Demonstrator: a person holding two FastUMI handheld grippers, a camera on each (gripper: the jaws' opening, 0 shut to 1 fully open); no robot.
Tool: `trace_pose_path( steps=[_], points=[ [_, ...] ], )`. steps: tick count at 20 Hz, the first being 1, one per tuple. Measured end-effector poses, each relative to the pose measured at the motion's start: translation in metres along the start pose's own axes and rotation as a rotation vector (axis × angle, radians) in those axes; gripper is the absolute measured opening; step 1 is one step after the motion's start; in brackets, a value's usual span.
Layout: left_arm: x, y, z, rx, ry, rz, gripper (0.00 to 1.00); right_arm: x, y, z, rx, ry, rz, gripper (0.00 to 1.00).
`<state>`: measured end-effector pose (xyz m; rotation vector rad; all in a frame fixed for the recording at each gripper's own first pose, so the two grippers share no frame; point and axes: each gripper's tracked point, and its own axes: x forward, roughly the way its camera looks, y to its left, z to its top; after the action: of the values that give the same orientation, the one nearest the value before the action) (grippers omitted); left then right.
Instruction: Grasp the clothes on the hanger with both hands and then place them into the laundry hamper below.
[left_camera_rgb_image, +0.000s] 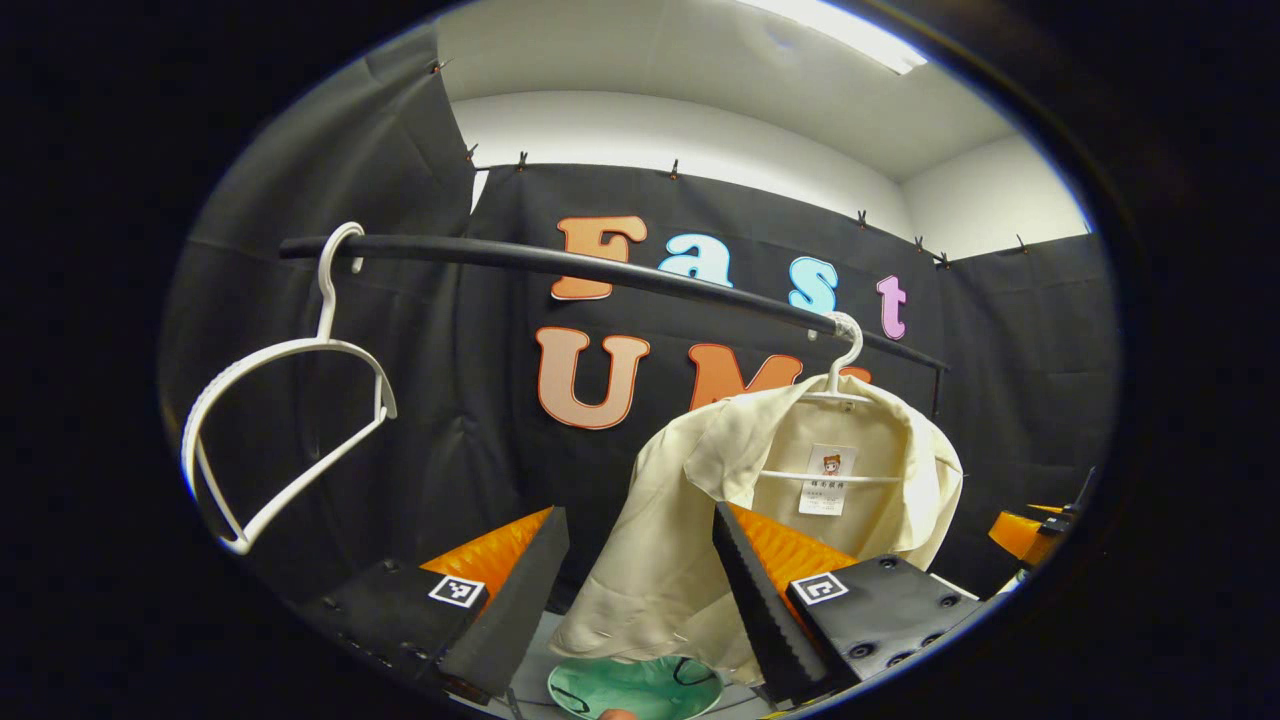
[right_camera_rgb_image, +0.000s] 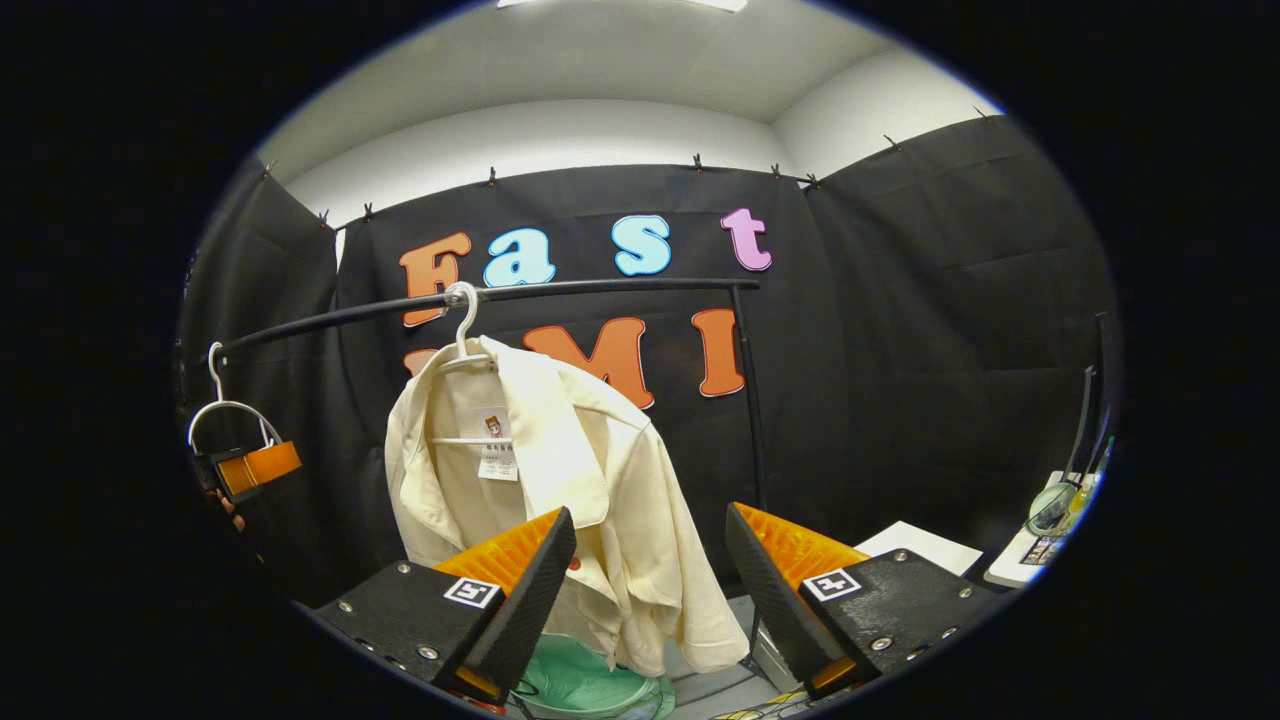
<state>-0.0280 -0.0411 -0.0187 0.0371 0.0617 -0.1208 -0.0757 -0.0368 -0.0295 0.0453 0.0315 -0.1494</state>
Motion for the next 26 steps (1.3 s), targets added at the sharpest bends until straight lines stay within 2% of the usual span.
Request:
trace_pose_path(
  steps=[9,21,23,26],
  points=[
    [-0.009,0.002,0.000,0.006,-0.001,-0.011,0.95,0.009,0.044,-0.018,-0.022,0.049,0.069,0.95],
    [-0.020,0.012,0.002,0.026,-0.006,0.022,0.95,0.046,0.088,-0.028,-0.036,0.070,0.147,0.94],
    [-0.020,0.015,0.001,0.019,-0.003,0.029,0.95,0.054,0.091,-0.027,-0.045,0.065,0.143,0.94],
    [-0.019,0.020,0.000,0.022,-0.004,0.037,0.95,0.073,0.081,-0.028,-0.071,0.068,0.074,0.94]
  ],
)
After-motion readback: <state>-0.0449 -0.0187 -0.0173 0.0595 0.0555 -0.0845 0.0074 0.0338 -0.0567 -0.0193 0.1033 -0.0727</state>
